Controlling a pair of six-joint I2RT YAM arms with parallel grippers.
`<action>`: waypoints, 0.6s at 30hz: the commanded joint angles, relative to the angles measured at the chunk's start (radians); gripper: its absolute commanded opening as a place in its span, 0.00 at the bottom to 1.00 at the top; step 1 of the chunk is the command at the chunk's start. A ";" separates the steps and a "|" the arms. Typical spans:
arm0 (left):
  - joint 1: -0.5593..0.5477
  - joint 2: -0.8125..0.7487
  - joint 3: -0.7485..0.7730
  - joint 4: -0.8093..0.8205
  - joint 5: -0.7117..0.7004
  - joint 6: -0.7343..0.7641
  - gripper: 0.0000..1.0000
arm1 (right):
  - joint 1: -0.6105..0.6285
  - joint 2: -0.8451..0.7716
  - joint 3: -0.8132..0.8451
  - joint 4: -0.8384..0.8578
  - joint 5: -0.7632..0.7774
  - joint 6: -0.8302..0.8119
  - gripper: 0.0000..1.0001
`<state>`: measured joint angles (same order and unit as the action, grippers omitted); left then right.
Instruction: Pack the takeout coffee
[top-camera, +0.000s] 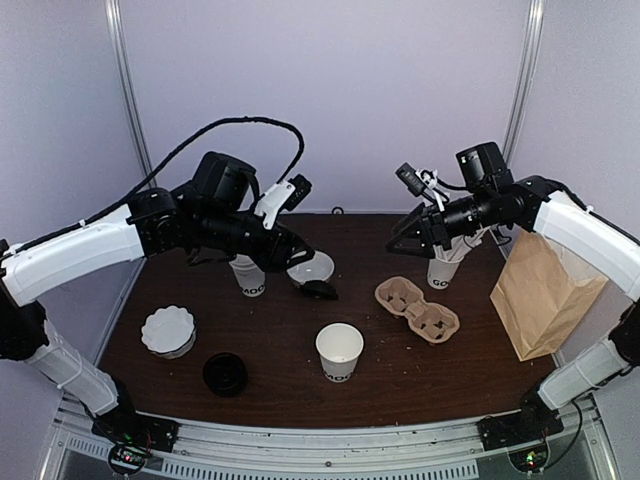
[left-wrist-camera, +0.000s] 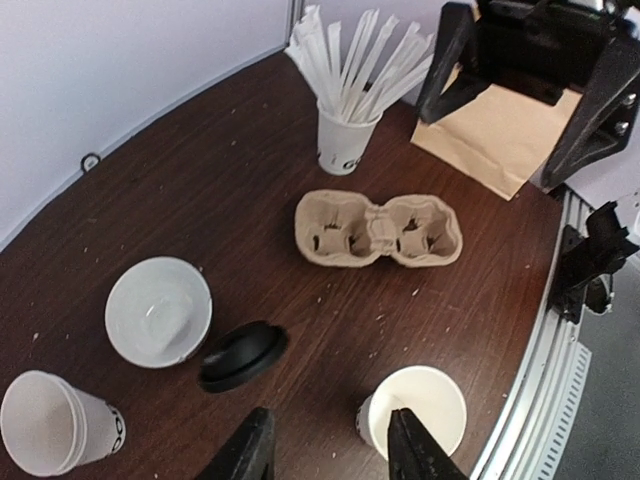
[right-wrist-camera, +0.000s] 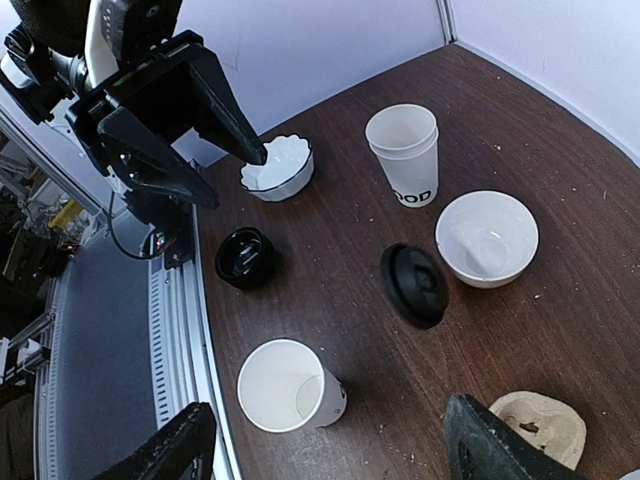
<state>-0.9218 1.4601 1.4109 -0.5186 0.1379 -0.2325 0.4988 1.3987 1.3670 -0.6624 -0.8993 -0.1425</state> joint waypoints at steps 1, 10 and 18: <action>0.006 0.007 -0.028 -0.142 -0.112 -0.001 0.43 | -0.005 -0.001 -0.026 -0.030 0.066 -0.085 0.82; 0.009 0.075 -0.022 -0.170 -0.138 -0.035 0.42 | -0.003 0.017 -0.028 -0.057 0.185 -0.152 0.81; 0.043 0.097 -0.034 -0.182 -0.064 -0.056 0.51 | 0.009 0.109 0.055 -0.191 0.315 -0.305 0.82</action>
<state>-0.9058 1.5604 1.3815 -0.7097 0.0338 -0.2687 0.4992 1.4448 1.3655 -0.7685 -0.6823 -0.3481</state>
